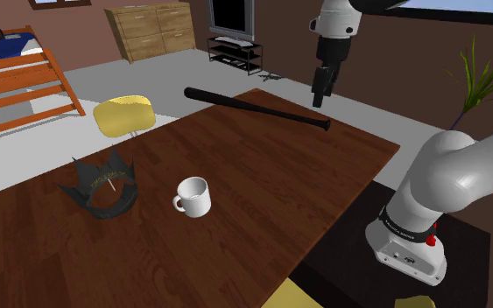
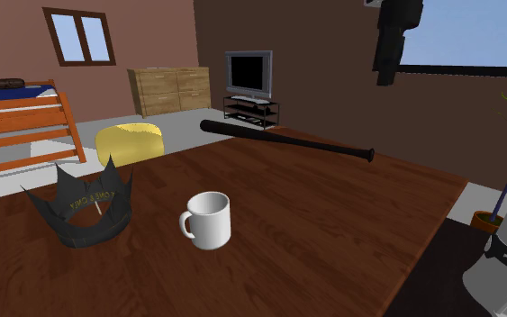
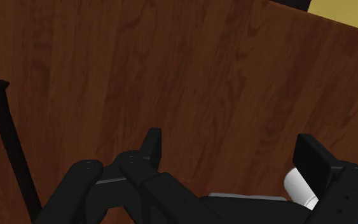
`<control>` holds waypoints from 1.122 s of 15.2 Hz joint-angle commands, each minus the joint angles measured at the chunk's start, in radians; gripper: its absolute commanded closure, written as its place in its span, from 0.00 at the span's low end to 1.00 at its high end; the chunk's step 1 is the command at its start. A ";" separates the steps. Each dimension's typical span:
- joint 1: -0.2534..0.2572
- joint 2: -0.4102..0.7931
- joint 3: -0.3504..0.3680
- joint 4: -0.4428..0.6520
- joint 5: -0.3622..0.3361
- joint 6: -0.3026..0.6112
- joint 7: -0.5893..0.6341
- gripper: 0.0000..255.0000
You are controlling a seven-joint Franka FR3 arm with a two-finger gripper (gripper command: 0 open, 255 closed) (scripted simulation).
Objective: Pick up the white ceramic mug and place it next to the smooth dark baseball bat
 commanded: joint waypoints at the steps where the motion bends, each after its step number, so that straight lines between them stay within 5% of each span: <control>1: 0.000 0.000 0.000 0.000 0.000 0.000 0.000 0.00; 17: 0.063 0.467 0.226 0.092 0.040 0.389 0.232 0.00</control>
